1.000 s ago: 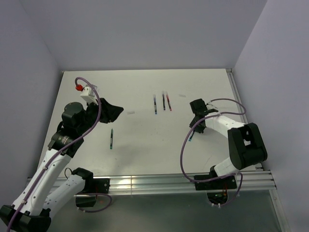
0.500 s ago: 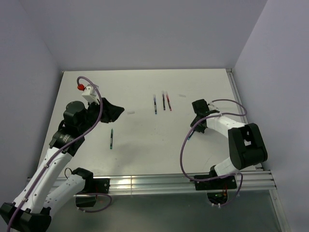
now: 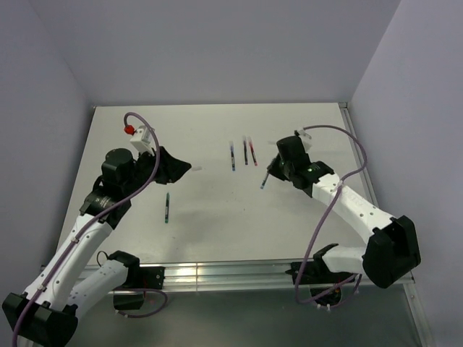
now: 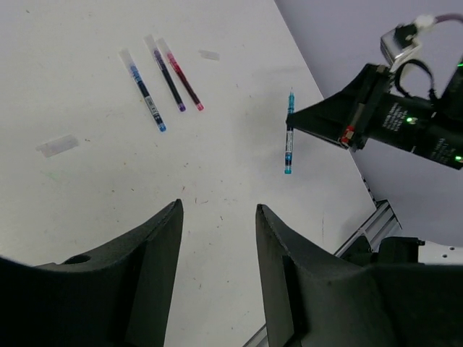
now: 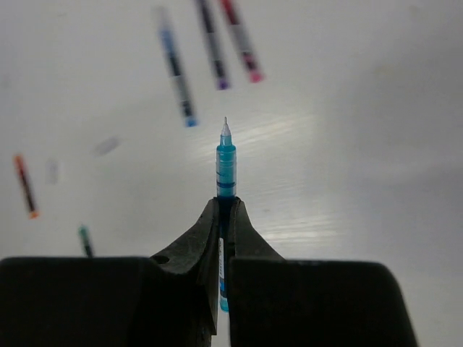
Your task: Insert the pens into the pen caps
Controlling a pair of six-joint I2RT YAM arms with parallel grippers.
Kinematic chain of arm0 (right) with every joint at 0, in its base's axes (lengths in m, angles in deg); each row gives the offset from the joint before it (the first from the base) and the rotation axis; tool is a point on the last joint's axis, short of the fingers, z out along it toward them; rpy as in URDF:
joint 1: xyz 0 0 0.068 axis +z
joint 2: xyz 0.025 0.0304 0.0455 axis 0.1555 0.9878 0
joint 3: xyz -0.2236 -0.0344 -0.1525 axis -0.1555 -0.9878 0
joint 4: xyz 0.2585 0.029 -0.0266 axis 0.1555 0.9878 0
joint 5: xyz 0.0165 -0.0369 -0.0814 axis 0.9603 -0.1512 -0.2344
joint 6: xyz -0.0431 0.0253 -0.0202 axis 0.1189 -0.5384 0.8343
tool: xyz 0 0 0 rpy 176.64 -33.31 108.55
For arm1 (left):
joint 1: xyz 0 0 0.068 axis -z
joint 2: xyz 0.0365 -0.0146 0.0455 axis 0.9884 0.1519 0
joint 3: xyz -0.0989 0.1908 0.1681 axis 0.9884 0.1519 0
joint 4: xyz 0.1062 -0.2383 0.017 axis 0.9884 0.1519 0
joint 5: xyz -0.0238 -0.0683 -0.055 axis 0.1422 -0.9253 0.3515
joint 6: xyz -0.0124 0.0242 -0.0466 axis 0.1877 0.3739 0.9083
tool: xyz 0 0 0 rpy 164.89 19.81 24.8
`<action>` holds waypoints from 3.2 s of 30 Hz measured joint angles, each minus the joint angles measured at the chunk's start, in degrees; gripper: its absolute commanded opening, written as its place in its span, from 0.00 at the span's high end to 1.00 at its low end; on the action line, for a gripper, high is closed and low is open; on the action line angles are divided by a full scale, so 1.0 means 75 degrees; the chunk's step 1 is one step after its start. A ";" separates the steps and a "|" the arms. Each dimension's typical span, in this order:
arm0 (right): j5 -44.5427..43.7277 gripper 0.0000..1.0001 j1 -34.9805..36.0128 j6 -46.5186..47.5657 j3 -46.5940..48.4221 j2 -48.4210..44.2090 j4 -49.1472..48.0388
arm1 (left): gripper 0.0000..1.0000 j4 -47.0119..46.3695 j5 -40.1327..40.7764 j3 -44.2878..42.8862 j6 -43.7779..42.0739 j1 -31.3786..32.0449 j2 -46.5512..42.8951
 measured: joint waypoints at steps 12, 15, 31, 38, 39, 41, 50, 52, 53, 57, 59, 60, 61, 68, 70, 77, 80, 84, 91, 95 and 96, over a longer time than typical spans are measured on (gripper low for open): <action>0.0868 1.00 0.2294 0.0341 0.2078 0.0440 -0.1204 | 0.48 -0.0481 -0.0871 0.0160 0.0006 -0.0006 0.0192; 0.1323 1.00 0.2547 0.0472 0.2098 0.0525 -0.1588 | 0.49 -0.0530 -0.0868 0.0160 0.0009 -0.0020 0.0189; 0.3314 1.00 0.3025 0.1212 0.1425 0.0323 -0.3165 | 0.50 -0.1673 -0.1655 0.0329 0.0825 -0.0542 0.0428; 0.3593 1.00 0.3139 0.1183 0.1443 0.0673 -0.3520 | 0.50 -0.2011 -0.1845 0.0373 0.0959 -0.0548 0.0414; 0.3617 1.00 0.3162 0.1180 0.1443 0.0746 -0.3515 | 0.50 -0.2020 -0.1851 0.0373 0.0976 -0.0548 0.0411; 0.3640 1.00 0.3209 0.1177 0.1445 0.0860 -0.3515 | 0.50 -0.2037 -0.1862 0.0373 0.1003 -0.0548 0.0408; 0.3637 1.00 0.3249 0.1151 0.1582 0.0909 -0.3544 | 0.51 -0.2069 -0.1900 0.0440 0.1005 -0.0548 0.0408; 0.3637 1.00 0.3249 0.1151 0.1617 0.0909 -0.3567 | 0.51 -0.2075 -0.1909 0.0478 0.1011 -0.0548 0.0405; 0.3637 1.00 0.3255 0.1151 0.1635 0.0909 -0.3573 | 0.51 -0.2072 -0.1912 0.0493 0.1017 -0.0548 0.0408; 0.3640 1.00 0.3290 0.1151 0.1719 0.0935 -0.3570 | 0.54 -0.2107 -0.1955 0.0498 0.1040 -0.0548 0.0408; 0.3640 1.00 0.3308 0.1154 0.1775 0.0982 -0.3582 | 0.60 -0.2145 -0.1993 0.0498 0.1046 -0.0551 0.0408; 0.3643 1.00 0.3319 0.1154 0.1801 0.1020 -0.3596 | 0.60 -0.2157 -0.1999 0.0498 0.1058 -0.0551 0.0408; 0.3637 1.00 0.3334 0.1151 0.1824 0.1055 -0.3602 | 0.67 -0.2180 -0.2017 0.0498 0.1055 -0.0551 0.0408; 0.3622 1.00 0.3398 0.1163 0.1830 0.1160 -0.3605 | 1.00 -0.2212 -0.2110 0.0501 0.1195 -0.0560 0.0408; 0.3620 1.00 0.3398 0.1166 0.1830 0.1166 -0.3605 | 1.00 -0.2212 -0.2113 0.0501 0.1209 -0.0562 0.0408; 0.3515 0.83 0.3453 0.1221 0.1868 0.1244 -0.3663 | 1.00 -0.2151 -0.1990 0.0501 0.1215 -0.0565 0.0356; 0.3416 0.80 0.3523 0.1256 0.1932 0.1309 -0.3678 | 1.00 -0.2063 -0.1868 0.0501 0.1239 -0.0577 0.0283; 0.3276 0.76 0.3611 0.1306 0.1973 0.1352 -0.3689 | 1.00 -0.1967 -0.1751 0.0501 0.1244 -0.0583 0.0213; 0.3171 0.71 0.3739 0.1387 0.1973 0.1408 -0.3620 | 1.00 -0.1955 -0.1614 0.0498 0.1303 -0.0583 0.0178; 0.3115 0.70 0.3765 0.1416 0.1973 0.1408 -0.3620 | 1.00 -0.1955 -0.1582 0.0498 0.1335 -0.0583 0.0178; 0.3118 0.70 0.3768 0.1422 0.1973 0.1408 -0.3620 | 1.00 -0.1955 -0.1580 0.0498 0.1349 -0.0583 0.0178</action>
